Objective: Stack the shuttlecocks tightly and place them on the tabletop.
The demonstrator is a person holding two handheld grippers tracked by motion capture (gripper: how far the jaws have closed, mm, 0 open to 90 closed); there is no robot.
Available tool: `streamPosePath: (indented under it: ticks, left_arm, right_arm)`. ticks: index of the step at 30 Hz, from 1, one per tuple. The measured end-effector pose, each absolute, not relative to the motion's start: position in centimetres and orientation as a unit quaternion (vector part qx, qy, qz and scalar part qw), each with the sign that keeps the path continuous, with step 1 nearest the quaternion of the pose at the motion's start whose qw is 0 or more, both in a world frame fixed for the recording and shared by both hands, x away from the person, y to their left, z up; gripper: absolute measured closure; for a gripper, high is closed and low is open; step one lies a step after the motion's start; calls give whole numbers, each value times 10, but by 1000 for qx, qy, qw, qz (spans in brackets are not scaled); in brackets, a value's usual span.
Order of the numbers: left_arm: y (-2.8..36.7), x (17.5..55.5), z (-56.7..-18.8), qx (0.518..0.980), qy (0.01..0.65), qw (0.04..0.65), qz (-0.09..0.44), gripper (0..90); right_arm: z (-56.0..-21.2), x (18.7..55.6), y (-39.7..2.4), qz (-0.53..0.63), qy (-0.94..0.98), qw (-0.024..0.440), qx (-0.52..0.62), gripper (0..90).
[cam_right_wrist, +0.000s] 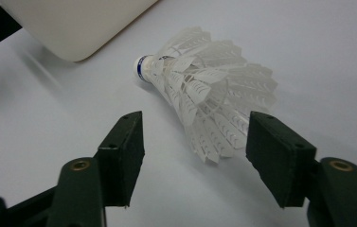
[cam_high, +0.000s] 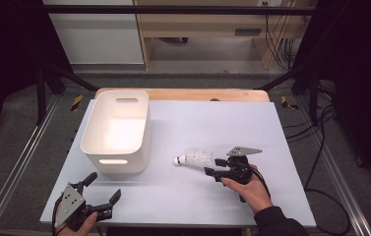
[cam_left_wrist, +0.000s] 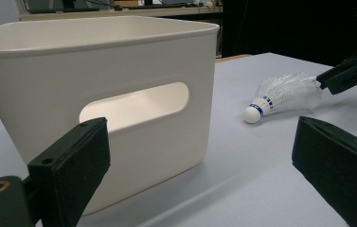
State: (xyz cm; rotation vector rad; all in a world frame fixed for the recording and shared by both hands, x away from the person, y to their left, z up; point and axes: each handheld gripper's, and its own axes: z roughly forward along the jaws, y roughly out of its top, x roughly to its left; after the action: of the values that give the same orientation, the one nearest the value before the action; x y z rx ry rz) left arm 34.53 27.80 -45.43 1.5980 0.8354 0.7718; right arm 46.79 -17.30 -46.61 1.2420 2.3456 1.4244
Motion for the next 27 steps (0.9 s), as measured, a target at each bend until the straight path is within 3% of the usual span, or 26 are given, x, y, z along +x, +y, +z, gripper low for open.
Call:
streamPosePath:
  ticks: [15,27]
  left_arm:
    - [275,345,-454,683,342,561,319,50]
    - [248,338,-452,715,300,559,293,46]
  right_arm:
    - [-460,446,-187,479,762,140,412,82]
    - [-453,419,-222,503,730,220,407,68]
